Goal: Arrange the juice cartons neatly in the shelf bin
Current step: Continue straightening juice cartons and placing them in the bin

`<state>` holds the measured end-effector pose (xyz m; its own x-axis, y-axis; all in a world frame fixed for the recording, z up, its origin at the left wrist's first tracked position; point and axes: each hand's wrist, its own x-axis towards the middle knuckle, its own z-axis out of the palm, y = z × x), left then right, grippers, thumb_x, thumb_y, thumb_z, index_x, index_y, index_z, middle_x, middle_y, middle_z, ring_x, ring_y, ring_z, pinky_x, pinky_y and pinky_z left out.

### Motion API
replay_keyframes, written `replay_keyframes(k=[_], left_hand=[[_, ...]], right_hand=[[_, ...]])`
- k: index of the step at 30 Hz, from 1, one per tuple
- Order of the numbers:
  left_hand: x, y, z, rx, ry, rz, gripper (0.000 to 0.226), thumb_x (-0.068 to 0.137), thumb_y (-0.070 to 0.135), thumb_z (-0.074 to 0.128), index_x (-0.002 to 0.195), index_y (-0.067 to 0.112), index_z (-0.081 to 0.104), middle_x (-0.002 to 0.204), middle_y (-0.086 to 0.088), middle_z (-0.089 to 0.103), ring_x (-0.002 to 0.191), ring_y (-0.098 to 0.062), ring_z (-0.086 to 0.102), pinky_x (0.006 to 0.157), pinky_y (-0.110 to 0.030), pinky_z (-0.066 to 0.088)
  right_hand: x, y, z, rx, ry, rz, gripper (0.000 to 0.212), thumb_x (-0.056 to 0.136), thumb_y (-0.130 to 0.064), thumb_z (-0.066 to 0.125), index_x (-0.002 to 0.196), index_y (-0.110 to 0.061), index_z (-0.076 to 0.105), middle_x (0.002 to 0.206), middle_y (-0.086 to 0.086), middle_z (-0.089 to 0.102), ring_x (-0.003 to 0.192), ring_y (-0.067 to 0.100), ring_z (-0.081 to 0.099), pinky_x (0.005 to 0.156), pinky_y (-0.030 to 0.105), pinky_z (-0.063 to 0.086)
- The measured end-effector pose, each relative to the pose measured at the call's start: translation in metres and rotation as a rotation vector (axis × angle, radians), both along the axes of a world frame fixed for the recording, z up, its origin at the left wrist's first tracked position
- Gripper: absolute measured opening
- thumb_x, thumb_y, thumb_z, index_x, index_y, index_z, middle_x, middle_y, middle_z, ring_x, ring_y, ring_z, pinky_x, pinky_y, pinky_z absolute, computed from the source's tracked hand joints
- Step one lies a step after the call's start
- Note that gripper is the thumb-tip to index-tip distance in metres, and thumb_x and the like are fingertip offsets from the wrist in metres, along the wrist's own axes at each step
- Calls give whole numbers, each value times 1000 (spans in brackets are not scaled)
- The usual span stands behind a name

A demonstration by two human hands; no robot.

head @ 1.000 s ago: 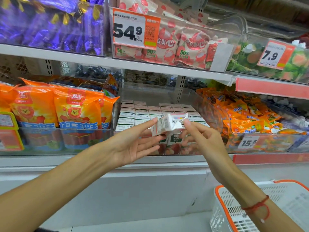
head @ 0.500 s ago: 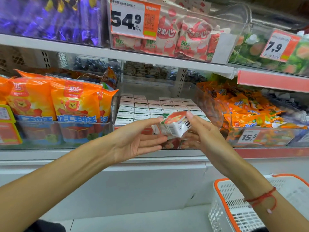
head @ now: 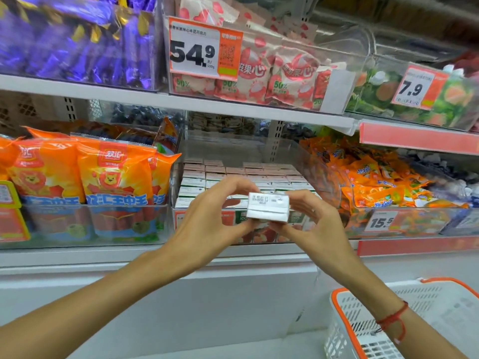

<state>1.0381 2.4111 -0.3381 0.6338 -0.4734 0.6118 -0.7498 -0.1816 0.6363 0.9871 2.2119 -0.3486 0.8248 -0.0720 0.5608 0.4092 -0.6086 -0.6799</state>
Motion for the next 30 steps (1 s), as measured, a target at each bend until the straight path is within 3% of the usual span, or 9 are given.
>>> replay_keyframes(k=[3, 7, 11, 14, 18, 21, 25, 30], left_hand=[[2, -1, -1, -29, 9, 17, 51, 80, 20, 79, 120, 35, 53, 123, 22, 58, 116, 2, 54, 93, -12, 47], [6, -3, -1, 14, -88, 21, 56, 81, 18, 77, 122, 47, 51, 125, 31, 54, 119, 9, 49, 94, -6, 41], [12, -8, 7, 101, -174, 43, 48, 82, 34, 71, 122, 51, 49, 123, 32, 52, 116, 8, 50, 91, -7, 41], [21, -16, 12, 137, -185, 52, 39, 82, 43, 64, 118, 46, 50, 119, 33, 54, 111, 9, 52, 88, -6, 40], [41, -34, 13, 49, -66, 25, 39, 86, 31, 70, 119, 44, 54, 116, 32, 59, 111, 10, 53, 86, -3, 40], [69, -55, 20, -58, -33, 71, 38, 87, 28, 69, 116, 47, 53, 114, 30, 60, 107, 10, 55, 85, -9, 46], [120, -98, 25, -154, -3, 246, 35, 88, 28, 71, 121, 28, 59, 106, 23, 62, 95, 10, 59, 77, -13, 50], [179, -149, 10, -61, 39, 365, 43, 88, 35, 69, 128, 27, 56, 124, 1, 64, 108, -24, 62, 85, -32, 49]], right_hand=[[2, -1, -2, 16, -51, -7, 44, 75, -9, 81, 104, -38, 63, 106, -22, 68, 106, 6, 62, 82, 13, 50], [6, -7, 2, 19, -74, -9, 43, 76, -10, 81, 106, -35, 64, 106, -23, 67, 108, 7, 61, 90, 15, 47], [9, -17, 9, -63, -71, 1, 44, 75, -15, 82, 105, -41, 62, 107, -26, 65, 109, 1, 58, 89, 10, 42], [13, -28, 18, -88, -81, 8, 39, 72, -37, 80, 107, -43, 63, 109, -30, 65, 108, -2, 58, 88, 10, 43], [29, -53, 20, -166, -23, -29, 39, 74, -62, 69, 112, -55, 59, 114, -35, 59, 114, -7, 51, 91, 11, 41], [52, -84, 14, -322, -44, -232, 40, 89, -37, 65, 127, -39, 56, 130, -20, 55, 126, 2, 42, 105, 22, 34], [78, -111, -6, -529, 46, -513, 52, 93, -13, 58, 143, -13, 43, 149, 4, 41, 139, 19, 31, 114, 24, 18], [87, -118, -23, -536, -76, -575, 42, 94, -11, 50, 136, -7, 52, 143, 8, 51, 135, 24, 41, 113, 26, 17]])
